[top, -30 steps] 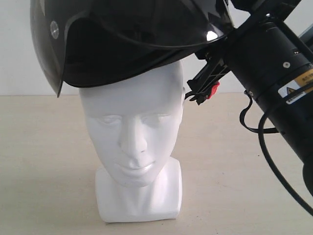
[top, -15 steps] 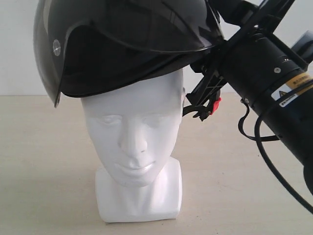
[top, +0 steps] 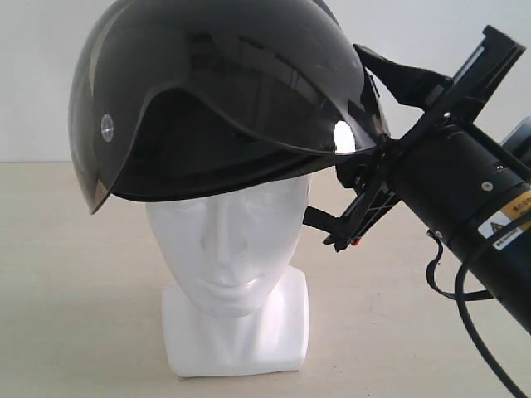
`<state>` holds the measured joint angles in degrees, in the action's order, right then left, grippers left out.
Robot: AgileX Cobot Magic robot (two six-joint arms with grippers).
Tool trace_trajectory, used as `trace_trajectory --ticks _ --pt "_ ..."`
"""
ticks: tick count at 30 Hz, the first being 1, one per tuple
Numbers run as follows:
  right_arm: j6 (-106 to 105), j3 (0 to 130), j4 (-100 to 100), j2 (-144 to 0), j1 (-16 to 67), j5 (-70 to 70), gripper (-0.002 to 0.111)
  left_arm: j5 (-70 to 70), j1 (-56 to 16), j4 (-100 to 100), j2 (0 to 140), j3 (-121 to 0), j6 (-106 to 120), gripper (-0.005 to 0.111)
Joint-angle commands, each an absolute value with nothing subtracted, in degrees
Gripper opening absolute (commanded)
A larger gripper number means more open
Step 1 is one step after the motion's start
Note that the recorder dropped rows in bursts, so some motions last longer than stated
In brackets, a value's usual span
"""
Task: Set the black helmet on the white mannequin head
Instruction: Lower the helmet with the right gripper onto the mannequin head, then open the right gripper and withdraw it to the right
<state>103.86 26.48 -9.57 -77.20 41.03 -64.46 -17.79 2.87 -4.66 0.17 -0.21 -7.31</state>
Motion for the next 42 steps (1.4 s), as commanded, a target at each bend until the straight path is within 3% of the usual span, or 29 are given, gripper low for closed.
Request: trace_trajectory --ticks 1,6,9,11,12,14,15,36,42 --pt "99.7 24.1 -10.1 -76.6 40.5 -63.5 0.0 -17.6 2.8 -5.0 0.0 0.0 -7.3 0.004" --pt "99.7 24.1 -9.7 -76.6 40.5 -60.2 0.0 -17.6 2.8 -5.0 0.0 0.0 -7.3 0.004" --pt "99.4 24.1 -8.6 -76.6 40.5 -60.1 0.006 -17.6 2.8 -5.0 0.0 0.0 -7.3 0.004" --pt "99.3 24.1 -8.2 -76.6 40.5 -59.3 0.023 -17.6 2.8 -5.0 0.0 0.0 -7.3 0.004" --pt "98.0 24.1 -8.0 -76.6 40.5 -57.7 0.042 -17.6 2.8 -5.0 0.0 0.0 -7.3 0.004" --pt "96.5 24.1 -6.9 -76.6 40.5 -55.8 0.065 -17.6 2.8 -5.0 0.0 0.0 -7.3 0.004" --pt "96.3 24.1 -6.1 -76.6 40.5 -55.2 0.068 -17.6 2.8 -5.0 0.0 0.0 -7.3 0.004" --pt "90.4 24.1 -13.1 -67.8 40.5 -54.2 0.068 -17.6 2.8 -5.0 0.0 0.0 -7.3 0.004" --pt "84.8 24.1 -16.7 -63.4 40.5 -35.9 0.068 -17.6 2.8 -5.0 0.0 0.0 -7.3 0.004"
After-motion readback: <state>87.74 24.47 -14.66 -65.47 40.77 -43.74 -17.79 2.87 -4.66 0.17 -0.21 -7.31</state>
